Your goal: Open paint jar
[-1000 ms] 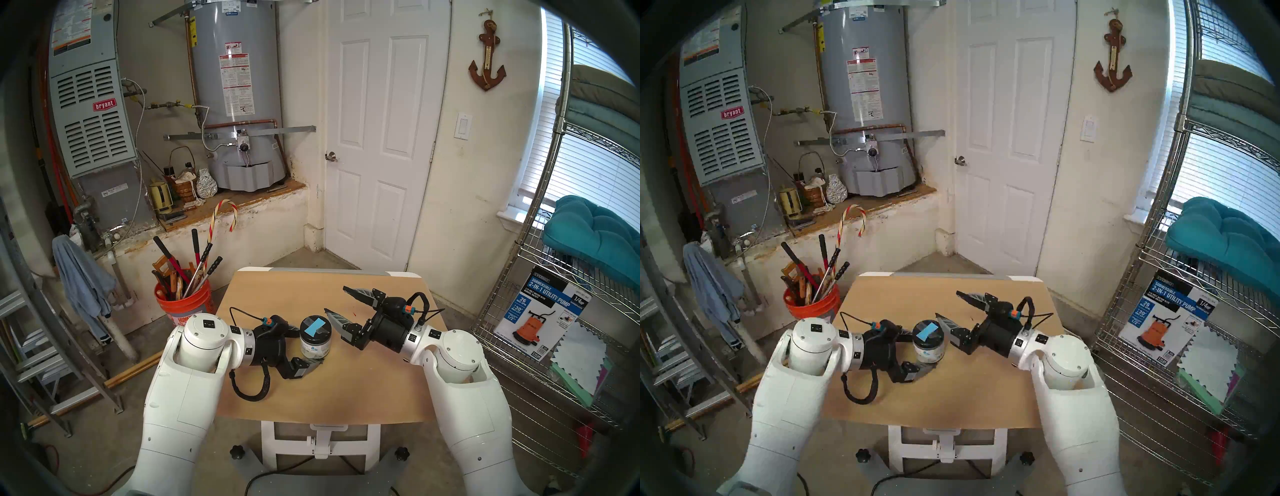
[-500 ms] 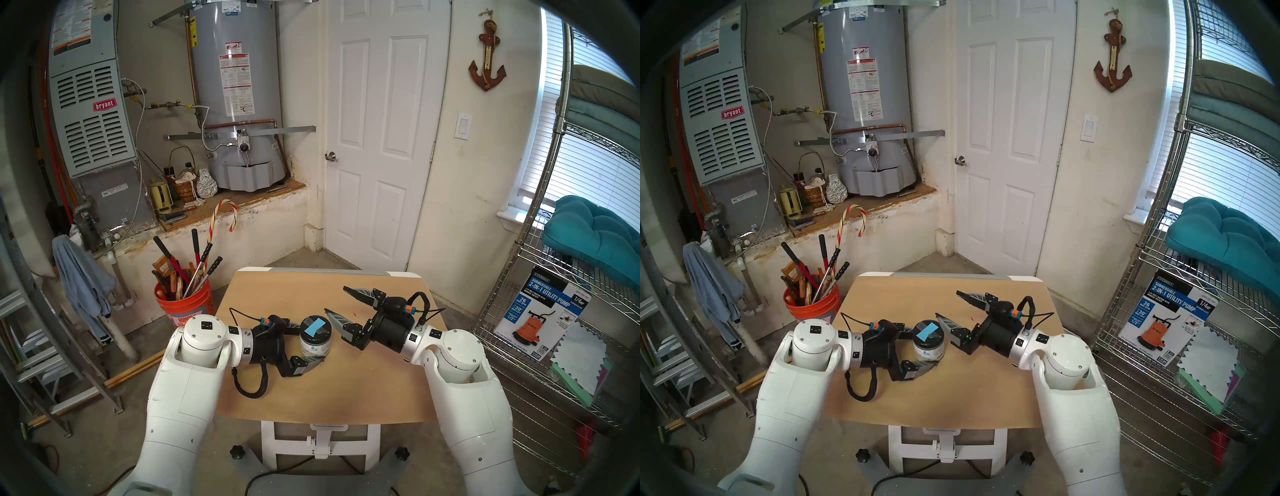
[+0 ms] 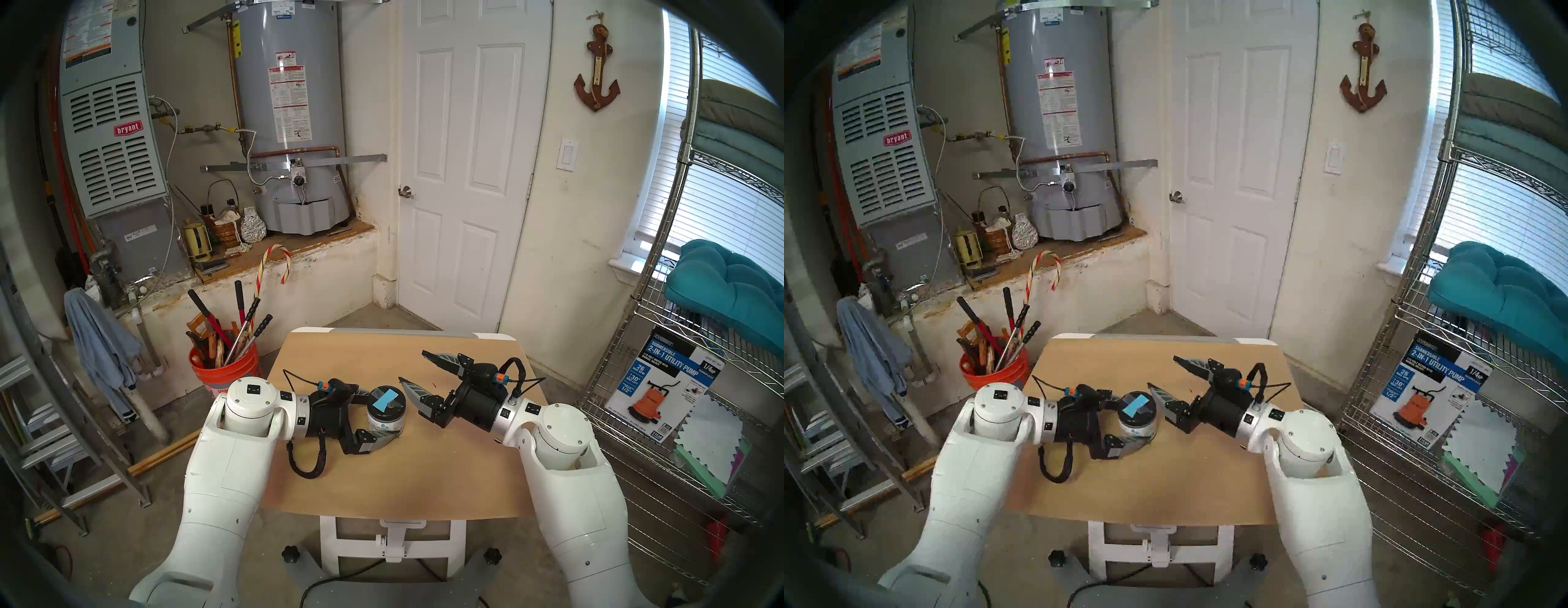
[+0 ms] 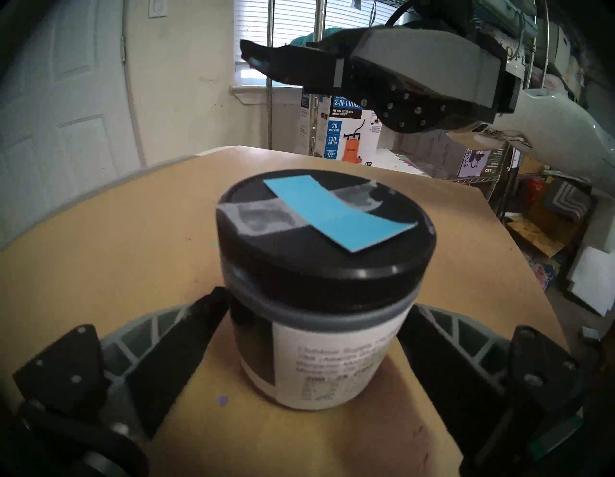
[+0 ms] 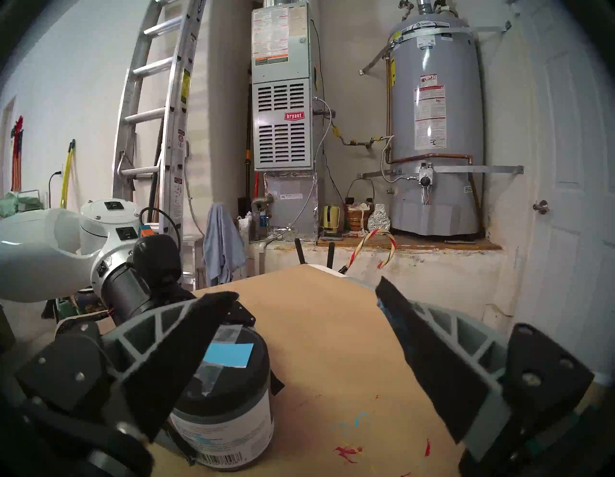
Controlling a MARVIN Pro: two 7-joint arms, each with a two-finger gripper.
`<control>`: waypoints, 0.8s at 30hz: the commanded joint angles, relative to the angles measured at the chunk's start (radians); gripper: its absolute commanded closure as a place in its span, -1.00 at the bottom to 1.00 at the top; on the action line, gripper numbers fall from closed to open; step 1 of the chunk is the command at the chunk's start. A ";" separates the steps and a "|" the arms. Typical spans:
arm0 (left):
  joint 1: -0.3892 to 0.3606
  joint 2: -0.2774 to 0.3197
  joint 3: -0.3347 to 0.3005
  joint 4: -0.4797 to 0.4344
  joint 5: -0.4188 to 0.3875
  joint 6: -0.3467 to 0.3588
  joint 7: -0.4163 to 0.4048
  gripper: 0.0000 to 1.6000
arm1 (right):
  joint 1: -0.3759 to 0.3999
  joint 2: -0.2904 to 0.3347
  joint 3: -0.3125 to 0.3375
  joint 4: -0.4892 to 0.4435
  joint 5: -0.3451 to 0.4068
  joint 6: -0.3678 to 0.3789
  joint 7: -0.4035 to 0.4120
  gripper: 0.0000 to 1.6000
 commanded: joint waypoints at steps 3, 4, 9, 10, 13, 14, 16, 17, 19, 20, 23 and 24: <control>-0.029 -0.014 0.007 -0.006 -0.014 -0.005 -0.021 -1.00 | 0.016 -0.006 -0.008 -0.015 0.003 -0.002 0.000 -1.00; -0.027 -0.015 0.006 -0.007 -0.014 -0.002 -0.023 -1.00 | 0.016 -0.005 -0.008 -0.015 0.003 -0.002 0.000 -1.00; -0.019 -0.016 0.009 -0.002 -0.005 -0.004 -0.024 -1.00 | 0.016 -0.003 -0.007 -0.015 0.005 -0.003 0.000 -1.00; -0.019 -0.017 0.009 0.000 -0.004 -0.005 -0.024 -1.00 | 0.016 -0.003 -0.007 -0.015 0.006 -0.003 0.001 -1.00; -0.018 -0.019 0.012 0.001 0.000 -0.002 -0.024 -1.00 | 0.016 -0.002 -0.006 -0.014 0.008 -0.004 0.003 -1.00; -0.018 -0.020 0.013 0.001 0.001 -0.002 -0.023 -1.00 | 0.016 -0.002 -0.006 -0.014 0.008 -0.004 0.003 -1.00; -0.016 -0.020 0.013 0.002 0.005 0.002 -0.018 -1.00 | 0.015 -0.002 -0.005 -0.015 0.008 -0.003 0.003 -1.00; -0.015 -0.022 0.010 0.003 0.005 0.004 -0.015 -1.00 | 0.015 -0.002 -0.004 -0.015 0.008 -0.003 0.004 -1.00; -0.014 -0.022 0.008 0.006 0.008 0.005 -0.011 -1.00 | 0.014 -0.003 -0.003 -0.016 0.008 -0.002 0.004 -1.00; -0.014 -0.021 0.007 0.010 0.008 0.002 -0.010 -1.00 | 0.014 -0.003 -0.003 -0.016 0.008 -0.002 0.005 -1.00; -0.014 -0.023 0.004 0.021 0.006 -0.002 -0.003 -0.92 | 0.013 -0.003 -0.001 -0.017 0.008 -0.002 0.006 -1.00; -0.015 -0.023 0.003 0.024 0.006 -0.003 -0.002 -0.88 | 0.013 -0.003 0.000 -0.017 0.008 -0.002 0.007 -1.00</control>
